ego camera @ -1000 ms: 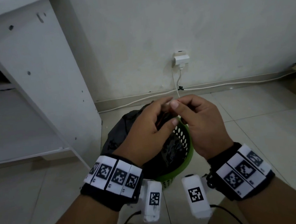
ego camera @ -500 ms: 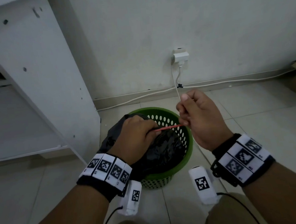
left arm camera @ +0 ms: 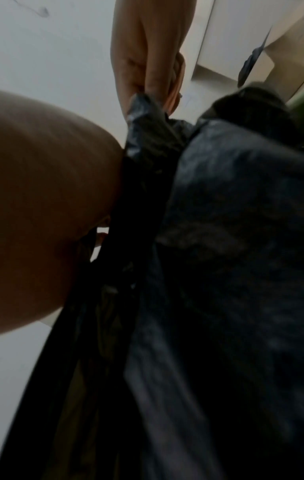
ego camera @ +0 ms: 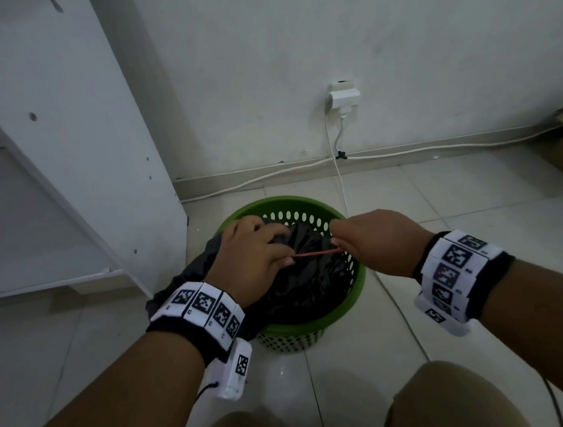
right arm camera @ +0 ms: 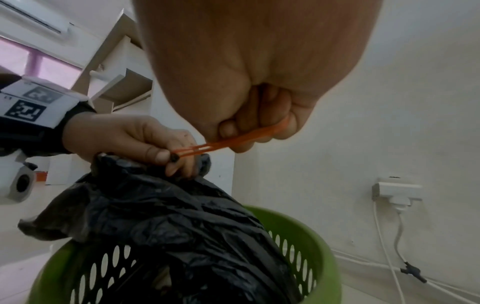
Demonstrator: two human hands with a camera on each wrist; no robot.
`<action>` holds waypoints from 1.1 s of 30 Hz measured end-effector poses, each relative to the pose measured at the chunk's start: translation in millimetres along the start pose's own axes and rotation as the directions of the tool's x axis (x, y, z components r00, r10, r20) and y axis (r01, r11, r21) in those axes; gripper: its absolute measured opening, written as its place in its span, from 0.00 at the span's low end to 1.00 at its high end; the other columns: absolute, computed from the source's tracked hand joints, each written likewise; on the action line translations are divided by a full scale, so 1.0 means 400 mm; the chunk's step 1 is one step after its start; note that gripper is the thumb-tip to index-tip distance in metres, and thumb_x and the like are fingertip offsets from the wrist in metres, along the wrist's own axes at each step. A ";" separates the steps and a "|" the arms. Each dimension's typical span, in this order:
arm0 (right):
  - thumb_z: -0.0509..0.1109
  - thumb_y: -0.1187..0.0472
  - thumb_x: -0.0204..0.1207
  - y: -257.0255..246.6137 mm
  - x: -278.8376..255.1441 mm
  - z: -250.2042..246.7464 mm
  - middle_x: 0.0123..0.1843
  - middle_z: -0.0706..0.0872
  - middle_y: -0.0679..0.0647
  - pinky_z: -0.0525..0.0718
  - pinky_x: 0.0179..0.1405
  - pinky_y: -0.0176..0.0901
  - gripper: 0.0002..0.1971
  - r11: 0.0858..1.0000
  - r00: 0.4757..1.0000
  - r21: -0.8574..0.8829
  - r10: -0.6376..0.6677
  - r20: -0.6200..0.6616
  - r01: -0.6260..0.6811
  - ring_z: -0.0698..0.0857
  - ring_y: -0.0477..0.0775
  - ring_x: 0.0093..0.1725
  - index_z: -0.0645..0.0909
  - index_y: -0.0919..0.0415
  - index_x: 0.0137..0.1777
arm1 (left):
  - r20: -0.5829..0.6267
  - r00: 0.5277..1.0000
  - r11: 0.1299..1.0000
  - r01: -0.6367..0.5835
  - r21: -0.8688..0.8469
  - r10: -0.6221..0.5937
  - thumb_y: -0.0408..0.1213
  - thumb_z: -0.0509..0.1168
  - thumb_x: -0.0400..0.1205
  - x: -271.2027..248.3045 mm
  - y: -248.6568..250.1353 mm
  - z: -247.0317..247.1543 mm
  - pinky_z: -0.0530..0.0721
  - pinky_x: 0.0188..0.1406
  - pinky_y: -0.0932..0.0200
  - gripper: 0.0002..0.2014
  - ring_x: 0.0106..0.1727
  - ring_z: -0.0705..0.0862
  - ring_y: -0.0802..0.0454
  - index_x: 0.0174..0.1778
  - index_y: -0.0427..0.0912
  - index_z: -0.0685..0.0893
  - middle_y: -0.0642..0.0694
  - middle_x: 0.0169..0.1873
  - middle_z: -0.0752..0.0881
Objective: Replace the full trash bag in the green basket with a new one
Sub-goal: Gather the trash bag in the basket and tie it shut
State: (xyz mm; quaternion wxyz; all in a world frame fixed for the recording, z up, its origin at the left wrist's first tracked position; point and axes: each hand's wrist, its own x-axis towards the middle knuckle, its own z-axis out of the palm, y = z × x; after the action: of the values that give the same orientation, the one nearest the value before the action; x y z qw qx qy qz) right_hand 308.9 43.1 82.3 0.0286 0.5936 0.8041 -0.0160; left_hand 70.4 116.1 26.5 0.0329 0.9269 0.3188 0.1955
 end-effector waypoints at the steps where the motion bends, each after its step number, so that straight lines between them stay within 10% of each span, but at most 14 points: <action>1: 0.52 0.49 0.89 0.005 -0.003 0.003 0.36 0.80 0.51 0.77 0.35 0.49 0.09 1.000 1.000 0.004 0.004 0.005 -0.004 0.79 0.57 0.34 0.63 0.49 0.46 | 0.002 1.000 1.000 0.016 -0.002 -0.016 0.58 0.57 0.80 -0.001 -0.005 0.002 0.63 0.60 0.49 0.18 0.60 0.74 0.45 0.47 0.61 0.93 0.61 0.61 0.88; 9: 0.53 0.46 0.87 0.033 -0.009 0.040 0.42 0.74 0.46 0.78 0.37 0.48 0.11 0.999 1.000 0.038 0.021 -0.020 -0.020 0.78 0.54 0.37 0.71 0.52 0.51 | 0.118 0.986 0.992 0.111 0.055 -0.117 0.53 0.53 0.86 0.005 0.033 -0.010 0.72 0.57 0.47 0.19 0.56 0.78 0.46 0.50 0.55 0.90 0.58 0.48 0.88; 15: 0.65 0.40 0.75 -0.006 -0.003 0.063 0.61 0.83 0.49 0.76 0.55 0.53 0.21 0.999 0.949 -0.048 -0.015 -0.315 0.000 0.81 0.57 0.59 0.79 0.51 0.63 | 0.202 0.959 0.977 0.179 0.116 -0.200 0.50 0.54 0.89 0.031 0.085 -0.018 0.69 0.58 0.49 0.16 0.59 0.75 0.45 0.54 0.52 0.88 0.53 0.51 0.86; 18: 0.70 0.49 0.76 -0.042 0.017 0.062 0.55 0.88 0.48 0.77 0.54 0.49 0.15 0.980 0.928 0.168 -0.039 -0.370 0.108 0.85 0.54 0.56 0.83 0.53 0.59 | 0.222 0.956 0.980 0.172 0.096 -0.190 0.49 0.54 0.89 0.033 0.113 -0.013 0.68 0.59 0.48 0.16 0.60 0.75 0.45 0.55 0.50 0.88 0.52 0.52 0.86; 26: 0.73 0.56 0.79 -0.041 0.012 0.068 0.40 0.87 0.44 0.75 0.37 0.25 0.05 0.850 0.978 0.524 0.061 -0.198 0.053 0.81 0.41 0.37 0.88 0.56 0.47 | 0.203 0.959 0.979 0.189 0.072 -0.200 0.51 0.55 0.88 0.018 0.109 0.003 0.68 0.58 0.48 0.16 0.60 0.74 0.46 0.56 0.52 0.88 0.53 0.52 0.86; 33: 0.61 0.54 0.85 0.025 -0.010 0.050 0.40 0.80 0.47 0.79 0.42 0.50 0.10 0.972 1.000 0.233 0.000 -0.027 0.006 0.78 0.52 0.38 0.79 0.57 0.47 | 0.162 0.977 0.984 0.118 0.134 -0.140 0.57 0.54 0.86 0.007 0.061 0.010 0.71 0.58 0.47 0.19 0.56 0.76 0.47 0.51 0.57 0.90 0.58 0.47 0.86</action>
State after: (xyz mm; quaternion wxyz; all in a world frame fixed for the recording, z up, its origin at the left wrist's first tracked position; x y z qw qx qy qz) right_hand 320.1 40.9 62.8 -0.0522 0.5917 0.7979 -0.1023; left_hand 88.2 98.7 28.2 0.0155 0.9178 0.3858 0.0926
